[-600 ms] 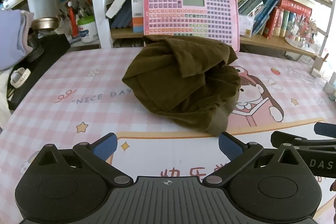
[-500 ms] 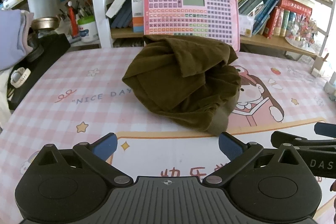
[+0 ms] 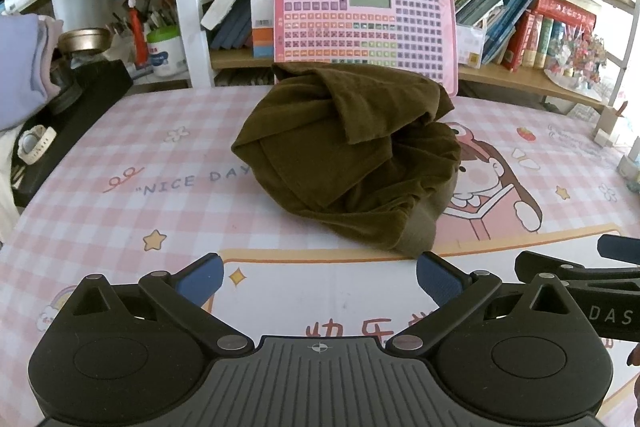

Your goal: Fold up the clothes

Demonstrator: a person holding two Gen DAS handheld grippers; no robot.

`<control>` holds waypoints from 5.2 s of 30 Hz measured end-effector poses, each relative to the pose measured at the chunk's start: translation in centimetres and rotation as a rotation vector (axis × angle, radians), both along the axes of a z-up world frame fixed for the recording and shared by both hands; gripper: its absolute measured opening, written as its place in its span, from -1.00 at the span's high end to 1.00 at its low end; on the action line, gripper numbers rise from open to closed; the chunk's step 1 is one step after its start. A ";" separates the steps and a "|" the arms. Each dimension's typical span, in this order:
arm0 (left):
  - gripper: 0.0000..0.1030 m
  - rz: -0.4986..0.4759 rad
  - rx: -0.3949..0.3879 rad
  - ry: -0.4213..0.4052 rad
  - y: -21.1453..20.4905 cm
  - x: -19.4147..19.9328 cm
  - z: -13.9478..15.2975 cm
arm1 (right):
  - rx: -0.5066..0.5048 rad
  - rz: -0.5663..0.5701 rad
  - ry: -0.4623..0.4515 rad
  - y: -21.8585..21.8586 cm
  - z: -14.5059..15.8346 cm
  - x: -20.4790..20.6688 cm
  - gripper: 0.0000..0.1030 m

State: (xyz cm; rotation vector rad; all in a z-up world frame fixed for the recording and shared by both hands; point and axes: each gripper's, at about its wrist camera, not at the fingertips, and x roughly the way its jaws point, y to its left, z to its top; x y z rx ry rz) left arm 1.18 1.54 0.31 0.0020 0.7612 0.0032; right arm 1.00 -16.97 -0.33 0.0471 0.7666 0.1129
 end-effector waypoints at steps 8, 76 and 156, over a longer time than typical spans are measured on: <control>-1.00 0.000 0.000 0.012 0.0 0.3 -0.1 | 0.000 -0.001 0.009 0.0 -0.2 0.3 -0.95; -1.00 0.004 -0.008 0.040 -0.1 1.2 -0.2 | -0.006 0.003 0.026 -0.1 -0.4 0.9 -0.95; -1.00 0.048 -0.022 0.142 -6.7 3.9 -1.8 | 0.291 -0.084 0.095 -11.0 -2.1 2.5 -0.94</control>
